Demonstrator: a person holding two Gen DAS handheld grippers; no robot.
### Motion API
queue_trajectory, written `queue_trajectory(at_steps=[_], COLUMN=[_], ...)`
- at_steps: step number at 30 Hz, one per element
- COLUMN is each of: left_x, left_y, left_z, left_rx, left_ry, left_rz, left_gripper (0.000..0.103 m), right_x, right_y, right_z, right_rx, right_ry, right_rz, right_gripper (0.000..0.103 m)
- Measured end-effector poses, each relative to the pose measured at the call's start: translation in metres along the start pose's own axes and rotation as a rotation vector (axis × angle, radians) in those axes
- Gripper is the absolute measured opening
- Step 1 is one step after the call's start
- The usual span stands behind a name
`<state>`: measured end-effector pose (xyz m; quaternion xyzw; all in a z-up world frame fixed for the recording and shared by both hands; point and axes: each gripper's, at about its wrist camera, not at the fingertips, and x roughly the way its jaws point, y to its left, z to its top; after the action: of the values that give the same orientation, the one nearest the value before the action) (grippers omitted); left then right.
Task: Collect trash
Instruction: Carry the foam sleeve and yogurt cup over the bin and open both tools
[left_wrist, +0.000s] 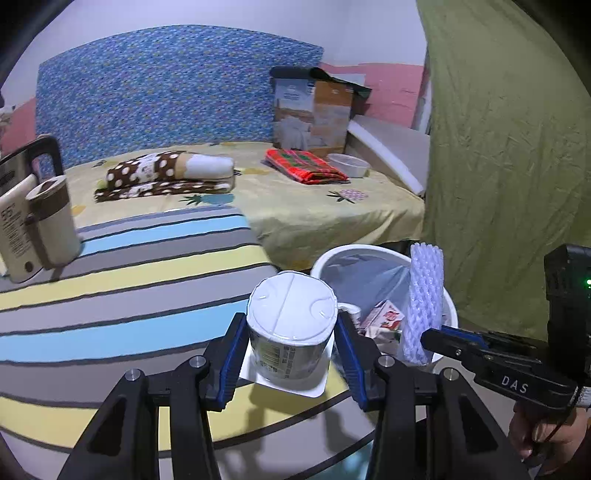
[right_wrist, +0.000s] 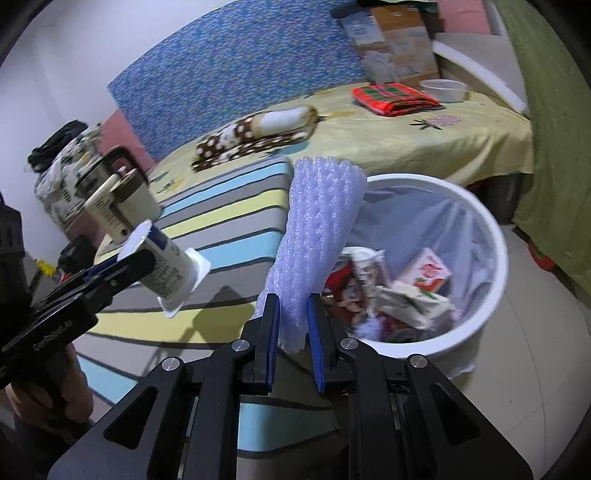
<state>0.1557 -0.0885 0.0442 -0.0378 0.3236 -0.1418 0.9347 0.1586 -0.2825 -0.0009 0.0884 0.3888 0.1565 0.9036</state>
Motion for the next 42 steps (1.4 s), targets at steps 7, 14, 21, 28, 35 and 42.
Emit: queue_trajectory(at_steps=[7,14,21,28,35,42], left_x=[0.022,0.048,0.077,0.102,0.119,0.114], left_y=[-0.027,-0.051,-0.067,-0.076,-0.083,-0.077], left_z=[0.01,0.015,0.014,0.008,0.003,0.003], left_rx=[0.036,0.07,0.095,0.116,0.128,0.1], left_ry=[0.0,0.016,0.054,0.094,0.121,0.098], left_rz=[-0.052,-0.101,-0.13,-0.159,-0.194,-0.199], left_gripper=[0.048,0.048,0.048,0.049,0.049,0.054], right_x=[-0.005,-0.005,0.001,0.006,0.006,0.001], right_y=[-0.028,-0.045,-0.06,-0.07,-0.079,-0.077], right_z=[-0.001,-0.001,-0.001,-0.001,0.0,-0.002], right_rx=[0.051,0.076,0.079,0.078,0.096,0.096], right_ry=[-0.012,-0.004,0.027,0.053,0.065,0.051], right_rz=[-0.066,-0.106,-0.141,-0.164,-0.182,-0.178], right_gripper=[0.018,0.018,0.018,0.02,0.029,0.032])
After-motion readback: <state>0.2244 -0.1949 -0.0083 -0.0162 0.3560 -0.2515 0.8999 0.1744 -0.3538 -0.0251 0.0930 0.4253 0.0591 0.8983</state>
